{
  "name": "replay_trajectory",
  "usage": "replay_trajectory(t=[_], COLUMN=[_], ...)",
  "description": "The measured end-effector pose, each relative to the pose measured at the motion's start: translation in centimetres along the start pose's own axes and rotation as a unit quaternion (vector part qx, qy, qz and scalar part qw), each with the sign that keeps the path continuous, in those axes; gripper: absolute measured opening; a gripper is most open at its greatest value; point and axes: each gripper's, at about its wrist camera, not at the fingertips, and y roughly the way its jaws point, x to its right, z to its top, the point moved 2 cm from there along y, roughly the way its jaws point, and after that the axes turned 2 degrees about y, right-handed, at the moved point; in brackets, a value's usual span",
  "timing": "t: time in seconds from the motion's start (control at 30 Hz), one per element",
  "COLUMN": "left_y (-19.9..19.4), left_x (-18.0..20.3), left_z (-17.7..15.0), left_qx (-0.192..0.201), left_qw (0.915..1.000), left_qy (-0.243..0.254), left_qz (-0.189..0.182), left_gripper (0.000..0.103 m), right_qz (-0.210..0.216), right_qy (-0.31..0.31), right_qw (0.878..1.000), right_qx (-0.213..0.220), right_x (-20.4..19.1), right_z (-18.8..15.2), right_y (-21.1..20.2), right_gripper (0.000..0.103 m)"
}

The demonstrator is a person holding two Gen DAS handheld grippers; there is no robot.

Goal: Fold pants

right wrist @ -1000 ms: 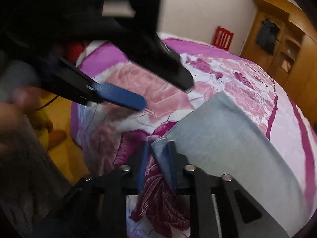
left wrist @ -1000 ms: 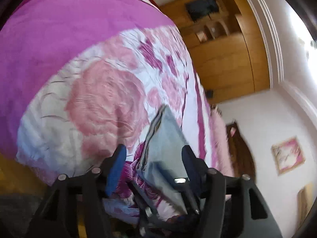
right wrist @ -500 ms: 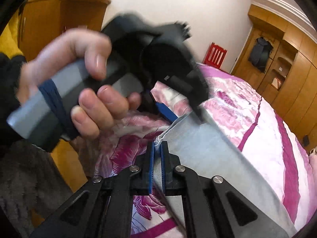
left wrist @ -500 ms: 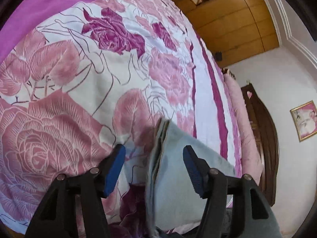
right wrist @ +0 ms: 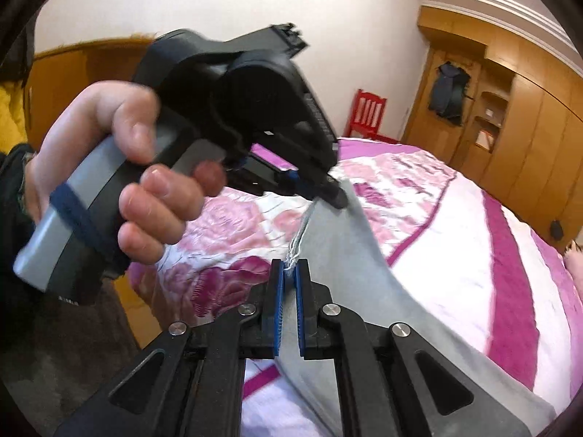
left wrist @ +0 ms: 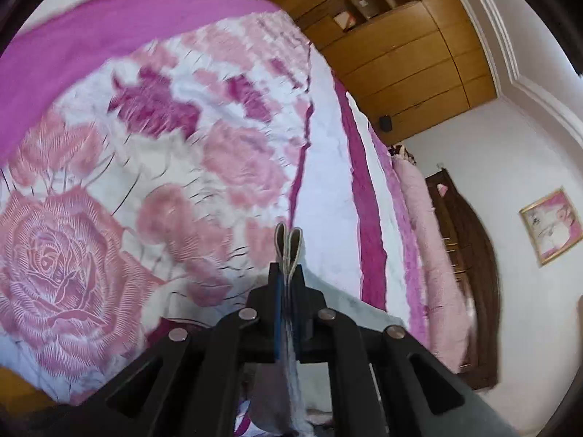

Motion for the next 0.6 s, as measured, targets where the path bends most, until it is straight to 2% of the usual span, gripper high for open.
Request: replay_trajectory(t=[0.13, 0.23, 0.27, 0.37, 0.53, 0.6], left_y=[-1.2, -1.6, -1.4, -1.2, -0.6, -0.1], left_x=[3.2, 6.4, 7.3, 10.1, 13.3, 14.5], left_z=[-1.1, -1.9, -1.9, -2.6, -3.5, -3.9], left_qx=[0.027, 0.047, 0.059, 0.063, 0.054, 0.054], left_qw=[0.9988, 0.9953, 0.993, 0.9863, 0.9841, 0.9783], left_qy=[0.03, 0.075, 0.084, 0.122, 0.15, 0.167], left_qz=[0.027, 0.041, 0.059, 0.091, 0.078, 0.109], left_gripper=[0.004, 0.004, 0.004, 0.004, 0.004, 0.004], right_qz=[-0.015, -0.018, -0.021, -0.029, -0.048, -0.052], right_qy=[0.021, 0.032, 0.035, 0.039, 0.039, 0.047], right_qw=[1.0, 0.999, 0.999, 0.999, 0.998, 0.997], right_qx=[0.004, 0.006, 0.007, 0.013, 0.015, 0.016], right_x=[1.8, 2.5, 2.6, 3.0, 4.1, 4.8], right_z=[-0.2, -0.6, -0.9, -1.4, -2.5, -3.0], right_y=[-2.0, -2.9, -3.4, -4.1, -5.5, -6.0], right_gripper=[0.006, 0.006, 0.006, 0.006, 0.006, 0.006])
